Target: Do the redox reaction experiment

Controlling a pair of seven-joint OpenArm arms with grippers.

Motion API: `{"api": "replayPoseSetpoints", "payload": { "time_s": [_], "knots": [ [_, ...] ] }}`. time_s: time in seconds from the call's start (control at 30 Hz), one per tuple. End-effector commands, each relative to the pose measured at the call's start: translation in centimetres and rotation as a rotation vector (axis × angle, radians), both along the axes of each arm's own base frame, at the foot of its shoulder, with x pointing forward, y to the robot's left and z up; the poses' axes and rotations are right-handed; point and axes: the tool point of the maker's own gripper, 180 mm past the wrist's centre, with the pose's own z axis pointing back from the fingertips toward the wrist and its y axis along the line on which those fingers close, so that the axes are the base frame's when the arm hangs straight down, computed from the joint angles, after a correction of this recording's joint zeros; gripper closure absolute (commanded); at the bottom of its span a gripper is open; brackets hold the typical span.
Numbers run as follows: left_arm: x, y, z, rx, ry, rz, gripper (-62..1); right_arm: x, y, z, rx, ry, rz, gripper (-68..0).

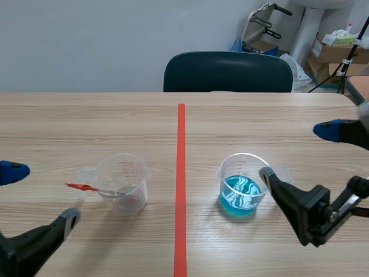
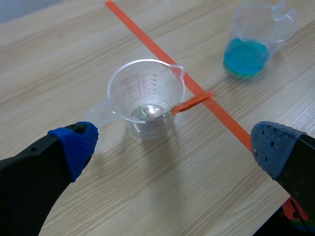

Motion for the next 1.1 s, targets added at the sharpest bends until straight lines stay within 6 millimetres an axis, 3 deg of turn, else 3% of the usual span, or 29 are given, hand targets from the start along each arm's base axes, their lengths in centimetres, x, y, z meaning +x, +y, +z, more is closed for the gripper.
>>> {"api": "replayPoseSetpoints", "payload": {
  "time_s": [0.0, 0.5, 0.77, 1.07],
  "knots": [
    [-0.2, 0.1, 0.8, -0.018, -0.021, 0.004, -62.3, 0.7, 0.7, 1.2, 0.011, -0.042, 0.021, -67.9],
    [-2.5, 1.9, 0.8, 0.075, -0.037, -0.062, -62.3, 1.6, 9.9, 0.4, 0.029, -0.067, 0.394, -67.9],
    [-5.1, 1.9, 0.6, 0.071, -0.023, -0.100, -62.3, 1.0, 15.4, -0.1, 0.037, -0.071, 0.598, -67.9],
    [-7.2, 3.0, 2.2, 0.023, -0.044, -0.092, -62.3, -0.4, 21.0, -0.6, 0.037, -0.088, 0.767, -67.9]
  ]
}}
